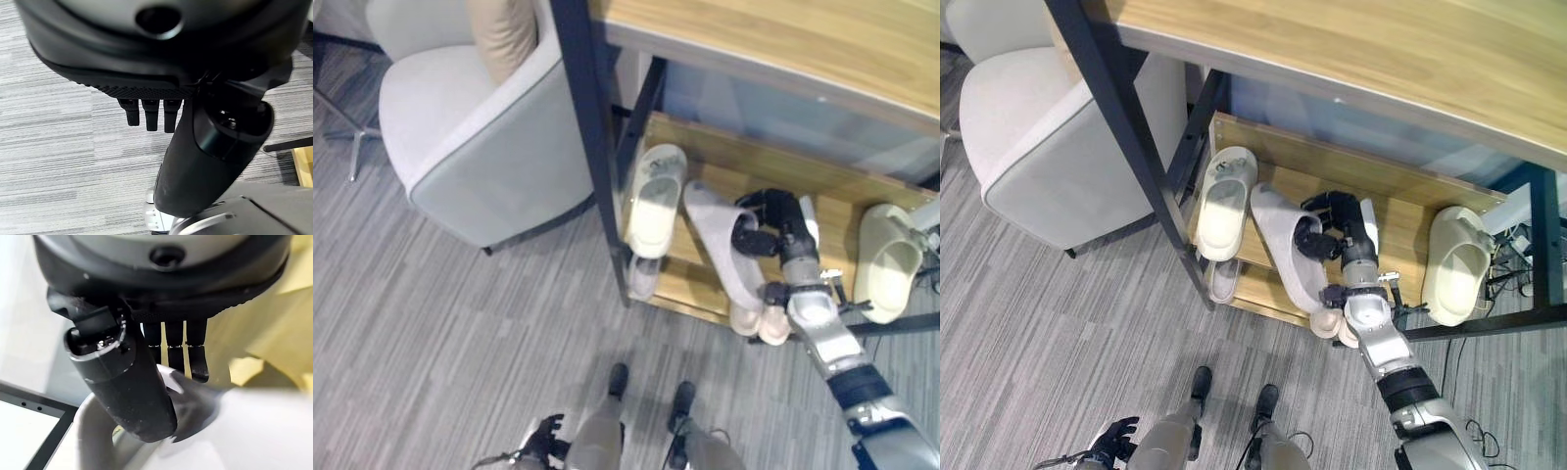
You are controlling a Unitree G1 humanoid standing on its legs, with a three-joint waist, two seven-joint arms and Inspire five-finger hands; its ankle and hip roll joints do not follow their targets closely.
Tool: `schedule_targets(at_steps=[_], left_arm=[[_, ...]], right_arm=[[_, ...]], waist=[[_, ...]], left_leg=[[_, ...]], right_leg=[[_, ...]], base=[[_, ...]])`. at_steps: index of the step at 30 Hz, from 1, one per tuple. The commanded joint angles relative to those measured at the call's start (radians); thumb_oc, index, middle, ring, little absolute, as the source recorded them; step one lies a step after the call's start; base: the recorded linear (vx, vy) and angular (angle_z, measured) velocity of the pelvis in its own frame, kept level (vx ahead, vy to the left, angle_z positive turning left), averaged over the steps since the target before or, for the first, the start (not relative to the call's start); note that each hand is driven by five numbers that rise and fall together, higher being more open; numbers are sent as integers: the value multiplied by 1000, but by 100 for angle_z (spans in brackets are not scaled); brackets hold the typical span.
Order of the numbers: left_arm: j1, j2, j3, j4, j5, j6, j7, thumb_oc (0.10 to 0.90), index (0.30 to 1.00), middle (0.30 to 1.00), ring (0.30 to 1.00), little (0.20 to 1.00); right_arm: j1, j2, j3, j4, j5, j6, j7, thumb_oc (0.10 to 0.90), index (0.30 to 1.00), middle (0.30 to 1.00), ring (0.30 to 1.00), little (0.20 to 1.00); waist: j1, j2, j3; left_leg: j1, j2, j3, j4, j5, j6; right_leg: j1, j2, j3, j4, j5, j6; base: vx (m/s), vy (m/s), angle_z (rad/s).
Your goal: Arrange the slippers neatly on the shoe rack.
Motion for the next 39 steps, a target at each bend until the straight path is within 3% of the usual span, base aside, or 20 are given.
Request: schedule_targets(at_steps=[1,6,9,10,11,13,18,19,20,26,28,33,39], left_arm=[[-15,-34,11,23,2,-20,0,800,900,900,900,900],[-28,-26,44,5,-37,-34,-9,800,900,900,900,900],[-42,-32,58,19,-64,-43,-10,800,900,900,900,900],[-42,-32,58,19,-64,-43,-10,800,900,900,900,900],[-50,-31,66,25,-84,-52,1,800,900,900,900,900],[-60,-38,57,26,-111,-62,6,800,900,900,900,900],[-92,-54,44,34,-167,-77,37,800,900,900,900,900],[-93,-54,45,34,-168,-77,37,800,900,900,900,900],[-109,-59,26,14,-199,-92,70,800,900,900,900,900],[-152,-18,-53,-49,-245,-137,187,800,900,900,900,900],[-161,-1,-65,-60,-280,-148,203,800,900,900,900,900],[-173,35,-85,-49,-315,-164,273,800,900,900,900,900],[-122,47,-98,-9,-376,-171,264,800,900,900,900,900]], right_arm=[[6,-22,-118,-232,-3,-147,-22,400,300,300,300,300],[77,-46,-85,-308,-45,-149,56,400,300,300,300,300],[114,-40,-70,-325,70,-190,138,400,300,300,300,300],[114,-40,-70,-325,70,-190,138,400,300,300,300,300],[125,-53,-40,-318,106,-191,180,400,300,300,300,300],[122,-66,-8,-302,155,-194,203,400,300,300,300,300],[61,-90,37,-279,137,-200,153,400,300,300,300,300],[59,-90,38,-278,136,-200,152,400,300,300,300,300],[-42,-105,26,-224,65,-215,51,400,300,300,300,300],[-510,-257,57,-104,0,-243,-224,400,300,300,300,300],[-672,-304,117,-82,-44,-217,-275,400,300,300,300,300],[-1035,-305,266,2,-29,-205,-360,400,300,300,300,300],[-1204,-305,434,179,1,-172,-371,400,300,300,300,300]], waist=[[-44,8,-7],[-82,15,57],[-97,28,59],[-97,28,55],[-105,38,70],[-108,50,77],[-106,69,93],[-107,69,88],[-100,83,82],[-64,107,110],[-53,105,134],[-23,94,178],[7,51,179]], left_leg=[[-43,-12,-7,280,-237,7],[-190,17,26,605,-357,27],[-323,31,38,814,-449,49],[-329,31,38,819,-451,49],[-431,38,44,964,-513,60],[-537,54,51,1131,-606,67],[-830,64,34,1425,-692,100],[-839,64,34,1432,-695,100],[-971,57,21,1546,-714,111],[-1250,38,17,1826,-755,102],[-1299,38,13,1895,-774,97],[-1418,38,-6,2063,-811,94],[-1435,35,-26,2141,-858,97]], right_leg=[[-51,-8,16,290,-228,29],[-209,-25,62,592,-320,8],[-353,-28,79,782,-419,-18],[-360,-28,80,787,-421,-18],[-474,-28,81,927,-489,-32],[-582,-34,101,1079,-580,-47],[-873,-54,125,1371,-668,-84],[-883,-55,125,1377,-670,-84],[-1008,-62,132,1491,-689,-92],[-1283,-93,157,1793,-731,-108],[-1337,-104,175,1871,-745,-107],[-1450,-113,208,2055,-778,-124],[-1472,-119,230,2138,-802,-142]], base=[[-132,-13,-13],[-165,2,-24],[-105,0,-37],[-97,8,-38],[-12,17,-24],[-11,7,-15],[-59,-19,0],[-43,-13,10],[-41,-20,13],[-24,-22,14],[23,-28,10],[28,-20,10],[14,-9,4]])
